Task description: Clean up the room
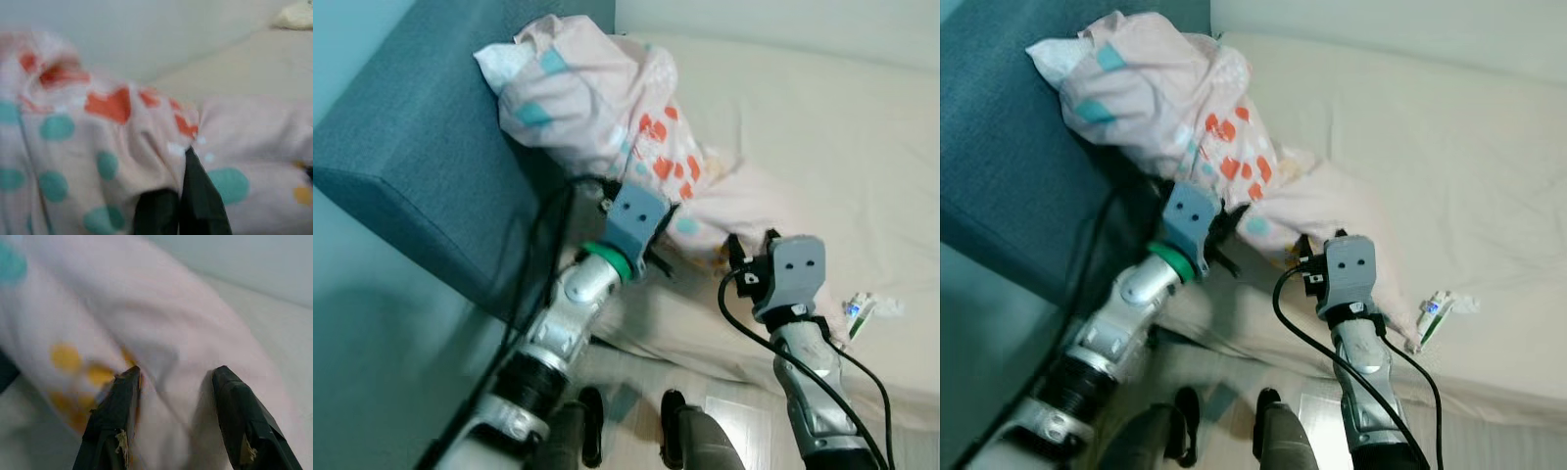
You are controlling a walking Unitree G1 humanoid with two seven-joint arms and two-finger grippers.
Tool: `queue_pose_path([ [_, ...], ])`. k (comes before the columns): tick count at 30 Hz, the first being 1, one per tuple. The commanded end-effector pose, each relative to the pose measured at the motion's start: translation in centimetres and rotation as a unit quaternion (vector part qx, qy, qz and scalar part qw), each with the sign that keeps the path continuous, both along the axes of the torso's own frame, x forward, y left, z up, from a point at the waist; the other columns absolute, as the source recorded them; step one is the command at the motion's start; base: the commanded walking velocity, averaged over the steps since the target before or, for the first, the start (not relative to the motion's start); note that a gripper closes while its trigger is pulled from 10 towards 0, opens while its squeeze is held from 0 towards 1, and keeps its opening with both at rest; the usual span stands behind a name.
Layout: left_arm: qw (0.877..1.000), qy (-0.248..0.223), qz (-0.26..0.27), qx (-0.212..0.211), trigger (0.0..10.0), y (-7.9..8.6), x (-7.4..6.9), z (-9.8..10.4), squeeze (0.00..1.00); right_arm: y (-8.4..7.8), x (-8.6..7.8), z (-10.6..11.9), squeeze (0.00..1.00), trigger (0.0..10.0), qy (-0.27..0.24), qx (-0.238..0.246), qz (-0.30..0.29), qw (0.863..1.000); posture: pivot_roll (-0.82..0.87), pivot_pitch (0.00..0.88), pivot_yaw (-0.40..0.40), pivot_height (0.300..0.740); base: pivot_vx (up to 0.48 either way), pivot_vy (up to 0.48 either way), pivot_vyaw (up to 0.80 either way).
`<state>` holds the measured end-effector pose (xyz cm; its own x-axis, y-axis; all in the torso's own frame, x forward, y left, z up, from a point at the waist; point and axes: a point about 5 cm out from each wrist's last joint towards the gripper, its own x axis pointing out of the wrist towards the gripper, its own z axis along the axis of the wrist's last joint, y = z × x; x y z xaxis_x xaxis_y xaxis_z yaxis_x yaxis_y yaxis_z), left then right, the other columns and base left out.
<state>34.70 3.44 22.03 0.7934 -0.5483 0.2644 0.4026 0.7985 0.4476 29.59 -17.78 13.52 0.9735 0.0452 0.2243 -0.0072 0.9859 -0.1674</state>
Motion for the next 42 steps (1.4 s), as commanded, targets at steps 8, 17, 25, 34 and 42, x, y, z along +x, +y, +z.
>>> queue_pose_path([
  [8,0.987,-0.123,0.062,0.081,0.0,1.6,2.4,4.9,0.0,0.1,0.1,-1.1,0.0,10.0,0.023,-0.02,0.009,0.999,-0.1,0.235,0.069,0.74,0.0,0.0,0.0],
  [17,0.96,-0.256,0.0,0.113,0.0,-2.5,1.5,10.4,0.0,-0.8,-0.3,-3.6,0.0,10.0,0.078,-0.148,-0.05,0.985,-0.11,0.237,0.075,0.74,0.0,0.0,0.0],
  [25,0.928,-0.345,-0.009,0.139,0.0,-4.0,1.0,14.1,0.0,-0.1,0.0,-2.2,0.0,10.0,0.036,-0.114,-0.037,0.992,-0.11,0.24,0.076,0.74,0.0,0.0,0.0],
  [34,0.891,-0.412,-0.029,0.188,0.0,-5.3,0.4,17.7,0.0,4.7,1.3,0.4,0.0,10.0,0.014,-0.008,0.099,0.995,-0.1,0.241,0.08,0.74,0.0,0.0,0.0],
  [42,0.88,-0.308,-0.045,0.358,0.0,-5.1,2.7,15.0,0.0,11.8,3.5,6.3,0.0,10.0,-0.033,0.095,0.258,0.961,-0.09,0.233,0.078,0.74,0.0,0.0,0.0],
])
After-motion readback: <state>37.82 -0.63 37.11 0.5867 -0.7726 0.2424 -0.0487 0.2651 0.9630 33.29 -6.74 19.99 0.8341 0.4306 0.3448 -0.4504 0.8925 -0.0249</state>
